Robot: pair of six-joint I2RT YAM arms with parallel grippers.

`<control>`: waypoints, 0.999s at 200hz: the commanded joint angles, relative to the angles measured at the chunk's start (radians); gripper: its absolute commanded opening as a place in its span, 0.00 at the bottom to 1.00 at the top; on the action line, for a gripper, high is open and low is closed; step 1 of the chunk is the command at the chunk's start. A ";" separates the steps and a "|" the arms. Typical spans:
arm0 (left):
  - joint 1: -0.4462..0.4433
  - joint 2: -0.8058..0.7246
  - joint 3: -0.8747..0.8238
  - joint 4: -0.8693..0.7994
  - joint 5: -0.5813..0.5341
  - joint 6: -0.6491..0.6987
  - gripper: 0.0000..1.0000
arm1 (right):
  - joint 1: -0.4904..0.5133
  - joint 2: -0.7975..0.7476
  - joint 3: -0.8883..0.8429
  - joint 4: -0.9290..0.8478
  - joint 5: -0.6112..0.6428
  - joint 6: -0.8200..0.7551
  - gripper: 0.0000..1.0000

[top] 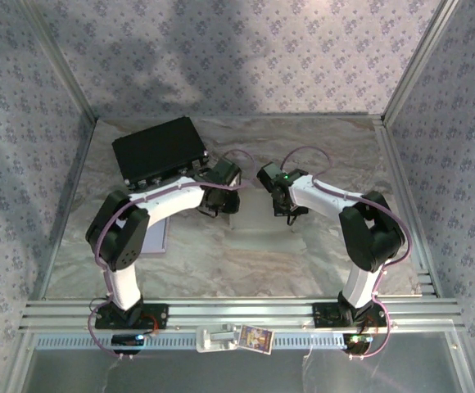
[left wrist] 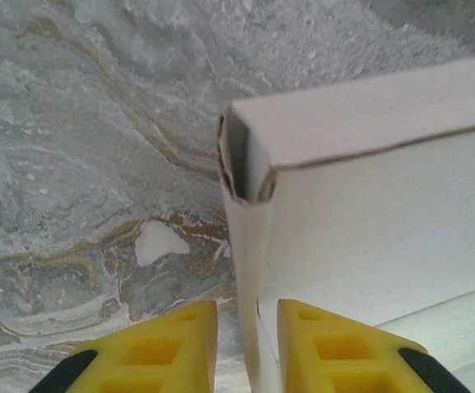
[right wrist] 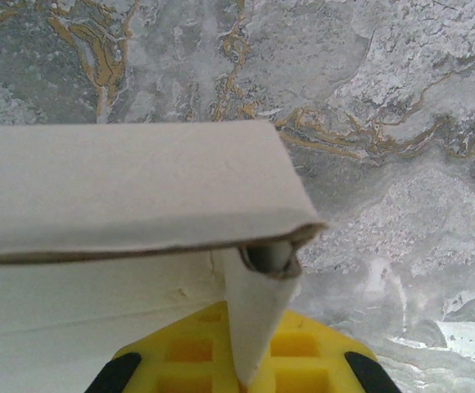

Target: Fold the paper box

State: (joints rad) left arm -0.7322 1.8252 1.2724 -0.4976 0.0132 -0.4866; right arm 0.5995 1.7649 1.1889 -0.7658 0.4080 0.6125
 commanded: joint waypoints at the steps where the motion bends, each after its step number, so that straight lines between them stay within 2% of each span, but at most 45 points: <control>1: -0.017 0.007 0.014 -0.031 -0.044 -0.006 0.24 | -0.004 0.022 -0.005 -0.073 0.023 0.004 0.00; 23: -0.022 -0.005 0.005 -0.018 -0.049 -0.020 0.24 | 0.002 0.067 0.053 -0.155 0.080 0.049 0.00; 45: -0.022 -0.015 0.014 -0.018 -0.053 -0.031 0.28 | 0.013 0.115 0.095 -0.240 0.121 0.096 0.00; 92: -0.002 -0.092 0.017 -0.041 -0.103 -0.096 0.33 | -0.002 0.153 0.129 -0.285 0.046 0.151 0.00; 118: 0.065 -0.163 0.024 -0.104 -0.130 -0.175 0.35 | -0.071 0.175 0.159 -0.336 -0.043 0.213 0.00; 154: 0.196 -0.255 -0.032 -0.168 -0.076 -0.247 0.34 | -0.199 0.168 0.173 -0.435 -0.170 0.435 0.00; 176: 0.217 -0.319 -0.080 -0.159 -0.028 -0.237 0.34 | -0.280 0.119 0.099 -0.415 -0.342 0.610 0.00; 200: 0.208 -0.328 -0.111 -0.144 0.094 -0.232 0.30 | -0.336 0.062 -0.040 -0.302 -0.550 0.811 0.00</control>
State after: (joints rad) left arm -0.5049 1.5150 1.1946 -0.6209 -0.0261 -0.7025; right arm 0.2958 1.8812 1.2690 -1.1152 0.0944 1.1385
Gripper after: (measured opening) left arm 0.314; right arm 0.060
